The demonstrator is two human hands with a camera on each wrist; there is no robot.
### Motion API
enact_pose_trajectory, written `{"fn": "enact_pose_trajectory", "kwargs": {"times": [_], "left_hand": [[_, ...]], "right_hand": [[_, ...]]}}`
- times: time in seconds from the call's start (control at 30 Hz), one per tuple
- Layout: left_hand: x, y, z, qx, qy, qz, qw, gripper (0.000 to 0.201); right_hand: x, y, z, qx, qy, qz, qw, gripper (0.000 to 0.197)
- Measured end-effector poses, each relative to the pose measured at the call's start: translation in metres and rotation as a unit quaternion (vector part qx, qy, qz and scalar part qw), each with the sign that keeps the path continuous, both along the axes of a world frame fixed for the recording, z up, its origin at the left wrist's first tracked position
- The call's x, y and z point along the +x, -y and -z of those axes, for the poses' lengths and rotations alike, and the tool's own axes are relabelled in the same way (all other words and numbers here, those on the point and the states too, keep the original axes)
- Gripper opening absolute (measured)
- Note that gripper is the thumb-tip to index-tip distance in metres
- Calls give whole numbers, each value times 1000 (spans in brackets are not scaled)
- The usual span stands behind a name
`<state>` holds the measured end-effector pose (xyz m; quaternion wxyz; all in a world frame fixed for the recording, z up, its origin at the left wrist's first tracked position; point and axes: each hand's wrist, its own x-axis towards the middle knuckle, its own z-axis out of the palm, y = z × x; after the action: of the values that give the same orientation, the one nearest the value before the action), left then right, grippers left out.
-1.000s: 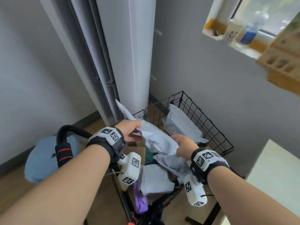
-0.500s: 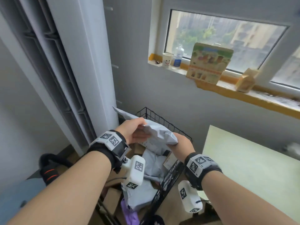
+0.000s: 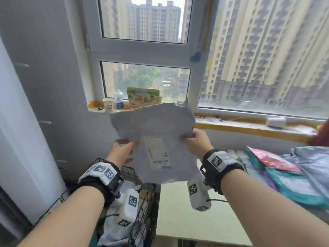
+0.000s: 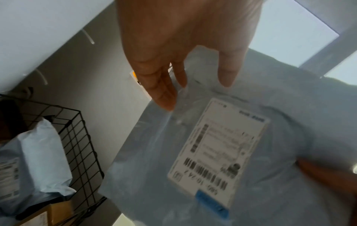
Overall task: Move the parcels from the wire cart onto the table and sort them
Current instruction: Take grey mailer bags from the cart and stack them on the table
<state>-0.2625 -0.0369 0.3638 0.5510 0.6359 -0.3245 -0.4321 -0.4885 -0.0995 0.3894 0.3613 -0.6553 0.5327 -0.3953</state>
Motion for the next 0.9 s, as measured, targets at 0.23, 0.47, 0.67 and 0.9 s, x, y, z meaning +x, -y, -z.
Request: {"fn": "enact_pose_trajectory", "kwargs": {"times": [0.23, 0.47, 0.67, 0.9], "left_hand": [[-110, 55, 3, -10, 40, 89, 995, 78], [-268, 121, 20, 16, 58, 176, 983, 95], [-415, 176, 26, 15, 40, 226, 973, 50], [-539, 233, 41, 18, 10, 189, 982, 38]], "right_hand": [[-118, 23, -18, 18, 139, 74, 987, 4], [-288, 61, -10, 11, 162, 157, 974, 5], [-426, 111, -8, -4, 71, 218, 973, 16], [-549, 151, -2, 26, 0, 263, 964, 45]]}}
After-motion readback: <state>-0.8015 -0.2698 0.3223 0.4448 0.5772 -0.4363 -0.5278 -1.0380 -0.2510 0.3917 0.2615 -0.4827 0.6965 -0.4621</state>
